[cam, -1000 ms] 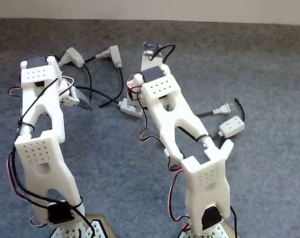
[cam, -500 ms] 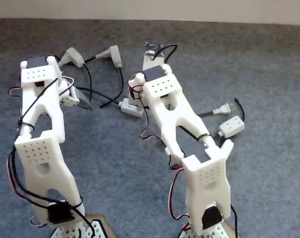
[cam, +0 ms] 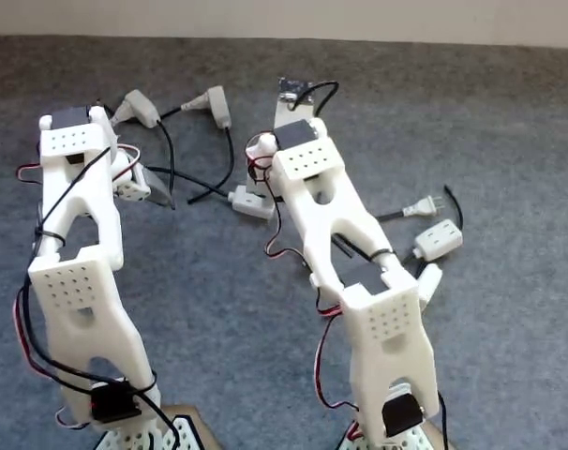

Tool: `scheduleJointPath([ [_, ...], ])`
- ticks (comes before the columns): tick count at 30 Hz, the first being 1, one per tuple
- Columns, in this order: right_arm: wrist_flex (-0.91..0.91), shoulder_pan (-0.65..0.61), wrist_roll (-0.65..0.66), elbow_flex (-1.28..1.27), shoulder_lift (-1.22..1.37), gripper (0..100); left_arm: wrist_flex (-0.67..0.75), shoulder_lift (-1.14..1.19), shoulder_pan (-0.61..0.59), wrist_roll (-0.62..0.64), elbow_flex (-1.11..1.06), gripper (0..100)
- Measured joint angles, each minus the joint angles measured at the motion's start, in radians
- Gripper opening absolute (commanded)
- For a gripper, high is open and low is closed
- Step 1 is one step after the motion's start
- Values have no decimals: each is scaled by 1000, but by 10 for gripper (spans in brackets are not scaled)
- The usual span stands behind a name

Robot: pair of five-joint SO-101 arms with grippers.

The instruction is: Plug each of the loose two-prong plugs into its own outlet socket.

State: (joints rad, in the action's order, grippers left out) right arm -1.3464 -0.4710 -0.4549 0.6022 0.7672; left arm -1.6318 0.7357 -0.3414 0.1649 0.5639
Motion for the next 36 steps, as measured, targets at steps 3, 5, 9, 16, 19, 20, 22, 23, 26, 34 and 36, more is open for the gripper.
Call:
scheduleJointPath([
  [3,-77,-2,0,112,77,6,0,11,0,0,0,362],
  [5,-127,-2,17,184,130,6,0,21,0,0,0,362],
  [9,-209,0,38,313,213,6,0,25,0,0,0,362],
  [16,-354,9,60,511,316,6,0,26,0,0,0,362],
  [19,-370,37,120,516,318,6,0,26,0,0,0,362],
  [20,-371,52,130,514,319,6,0,26,0,0,0,362],
  [22,-376,81,146,502,319,6,0,26,0,0,0,362],
  [23,-376,95,149,494,319,6,0,26,0,0,0,362],
  [26,-376,115,153,488,319,6,0,26,0,0,0,362],
  [34,-376,118,203,488,319,6,0,26,0,0,0,362],
  [36,-376,118,207,497,321,6,0,26,0,0,0,362],
])
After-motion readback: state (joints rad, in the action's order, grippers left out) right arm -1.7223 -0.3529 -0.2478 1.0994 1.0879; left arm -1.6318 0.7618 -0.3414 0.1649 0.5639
